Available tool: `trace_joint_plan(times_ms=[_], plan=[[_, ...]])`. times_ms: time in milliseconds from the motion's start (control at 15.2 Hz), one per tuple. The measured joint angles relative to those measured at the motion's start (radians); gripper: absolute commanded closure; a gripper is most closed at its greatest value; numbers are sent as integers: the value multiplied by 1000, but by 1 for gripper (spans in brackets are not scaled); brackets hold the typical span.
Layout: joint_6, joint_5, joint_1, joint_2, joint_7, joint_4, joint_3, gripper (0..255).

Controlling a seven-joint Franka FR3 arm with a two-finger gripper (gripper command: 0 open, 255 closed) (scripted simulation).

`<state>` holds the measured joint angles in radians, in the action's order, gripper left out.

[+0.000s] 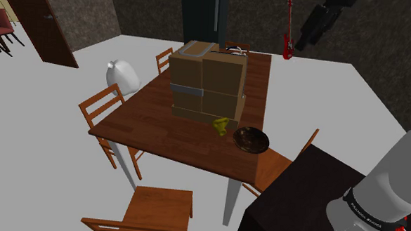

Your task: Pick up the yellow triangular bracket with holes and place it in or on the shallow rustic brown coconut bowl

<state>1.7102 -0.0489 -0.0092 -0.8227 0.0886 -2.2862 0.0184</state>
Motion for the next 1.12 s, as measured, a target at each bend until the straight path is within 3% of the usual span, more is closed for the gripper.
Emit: trace_joint_plan(times_ms=[264, 1122], plan=[[61, -2, -5, 31, -17, -42, -9, 0], [422, -10, -29, 387, -144, -116, -71, 0]])
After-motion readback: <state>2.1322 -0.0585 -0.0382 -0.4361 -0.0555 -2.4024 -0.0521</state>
